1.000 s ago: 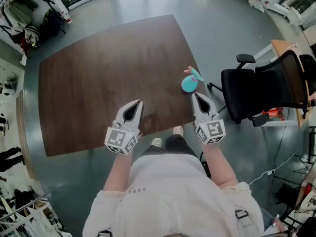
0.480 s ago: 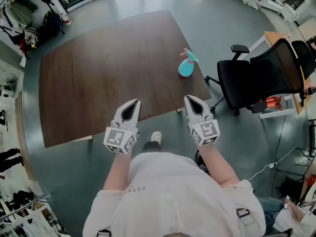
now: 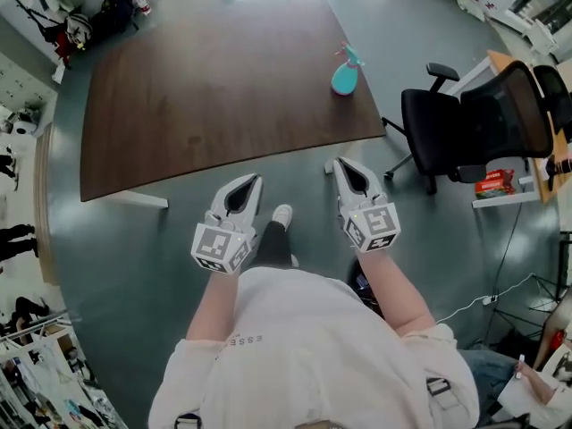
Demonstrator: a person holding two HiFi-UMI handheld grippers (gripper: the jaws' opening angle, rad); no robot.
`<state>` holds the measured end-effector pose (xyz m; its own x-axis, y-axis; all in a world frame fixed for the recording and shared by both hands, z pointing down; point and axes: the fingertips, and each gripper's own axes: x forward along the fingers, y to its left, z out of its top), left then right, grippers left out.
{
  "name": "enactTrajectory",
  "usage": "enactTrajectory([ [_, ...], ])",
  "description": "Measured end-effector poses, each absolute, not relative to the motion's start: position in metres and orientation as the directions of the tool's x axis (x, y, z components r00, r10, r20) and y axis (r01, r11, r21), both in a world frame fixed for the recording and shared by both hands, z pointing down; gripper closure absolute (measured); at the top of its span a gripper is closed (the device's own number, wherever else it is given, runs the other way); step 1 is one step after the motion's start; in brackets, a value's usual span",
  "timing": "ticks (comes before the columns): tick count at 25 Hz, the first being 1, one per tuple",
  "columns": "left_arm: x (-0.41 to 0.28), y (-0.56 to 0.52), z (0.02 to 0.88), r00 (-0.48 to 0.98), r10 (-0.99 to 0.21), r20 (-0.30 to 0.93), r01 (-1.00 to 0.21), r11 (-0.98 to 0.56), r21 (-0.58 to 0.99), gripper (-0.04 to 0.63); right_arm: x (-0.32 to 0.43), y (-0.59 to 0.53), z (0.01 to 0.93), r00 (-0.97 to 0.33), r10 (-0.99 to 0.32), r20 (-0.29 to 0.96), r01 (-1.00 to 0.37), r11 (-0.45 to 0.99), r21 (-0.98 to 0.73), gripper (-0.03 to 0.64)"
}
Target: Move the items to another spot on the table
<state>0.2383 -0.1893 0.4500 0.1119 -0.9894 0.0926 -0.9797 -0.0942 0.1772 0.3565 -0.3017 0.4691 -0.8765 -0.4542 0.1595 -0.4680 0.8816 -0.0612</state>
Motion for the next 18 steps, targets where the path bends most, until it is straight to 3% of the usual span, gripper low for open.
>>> enactTrajectory([
  [10, 0.21, -0.094, 0.451, -0.039, -0.992, 0.123, -0.982, 0.061, 0.179, 0.578, 0.338, -0.233, 0.479, -0.909, -0.368, 0.196, -0.39, 0.917, -0.089, 0.624],
  [18, 0.156, -0.03, 0.443, -0.077, -0.991, 0.113, -0.988, 0.091, 0.127, 0.578, 0.283, -0.177, 0.477, -0.912, -0.352, 0.212, -0.372, 0.926, -0.061, 0.624],
])
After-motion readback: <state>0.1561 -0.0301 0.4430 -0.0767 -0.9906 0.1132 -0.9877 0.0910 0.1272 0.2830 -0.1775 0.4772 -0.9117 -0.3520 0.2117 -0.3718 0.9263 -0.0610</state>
